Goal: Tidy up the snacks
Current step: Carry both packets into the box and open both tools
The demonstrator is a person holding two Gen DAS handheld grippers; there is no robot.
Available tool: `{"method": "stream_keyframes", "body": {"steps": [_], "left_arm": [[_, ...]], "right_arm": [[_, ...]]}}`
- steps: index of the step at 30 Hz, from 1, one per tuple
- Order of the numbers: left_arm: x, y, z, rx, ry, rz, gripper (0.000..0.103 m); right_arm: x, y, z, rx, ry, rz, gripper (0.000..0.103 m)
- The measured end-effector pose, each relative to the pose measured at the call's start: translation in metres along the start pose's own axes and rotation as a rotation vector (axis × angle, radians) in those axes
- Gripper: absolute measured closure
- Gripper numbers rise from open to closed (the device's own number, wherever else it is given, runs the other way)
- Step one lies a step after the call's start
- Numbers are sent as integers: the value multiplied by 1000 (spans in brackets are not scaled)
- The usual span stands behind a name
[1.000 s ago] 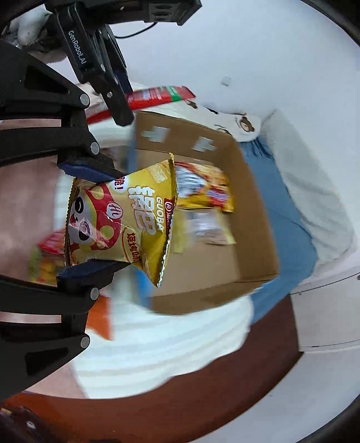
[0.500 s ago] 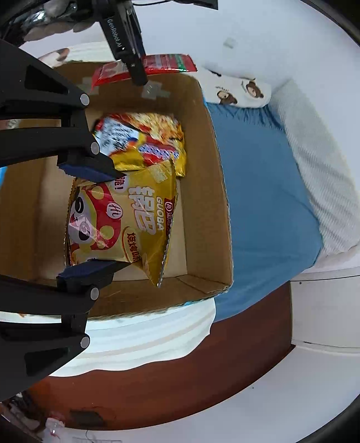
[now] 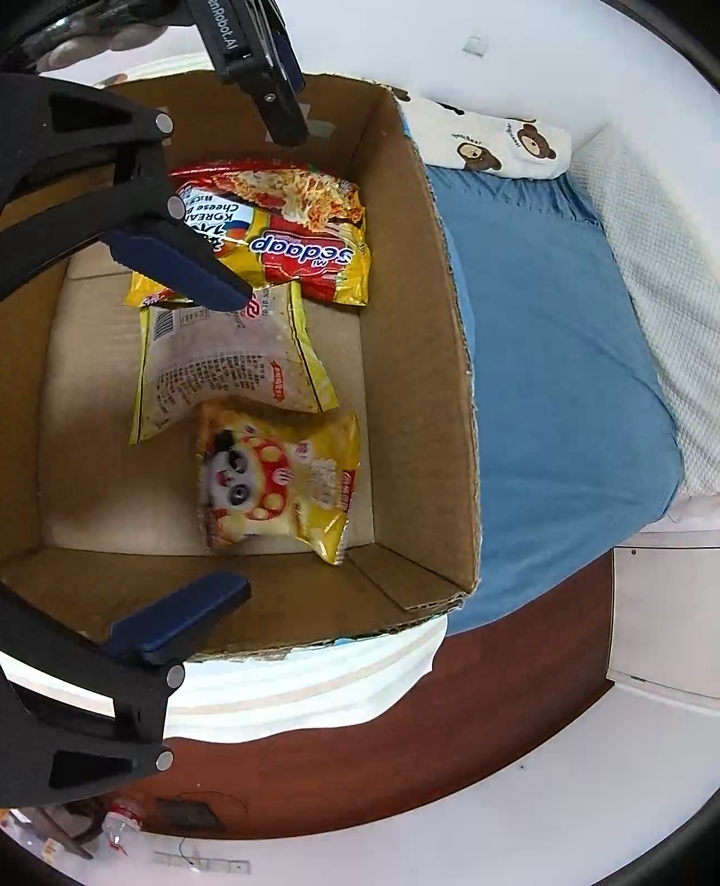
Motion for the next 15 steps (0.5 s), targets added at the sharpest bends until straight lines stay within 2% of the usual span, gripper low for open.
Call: {"method": "stream_keyframes", "body": {"steps": [9, 15], "left_arm": [[9, -29, -26, 80, 3, 0, 15], [14, -62, -55, 143, -5, 10, 15]], "right_arm": [[-5, -25, -13, 34, -18, 4, 6], [1, -52, -28, 77, -4, 9, 6]]}}
Point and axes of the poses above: each gripper's, at about its wrist camera, not at the fingertips, and y roughly the way its jaws point, x to its right, z to its top, the point moved 3 cm from there along y, roughly the way its jaws point, and after that the axes turned 15 degrees about x, right-handed, at the moved point
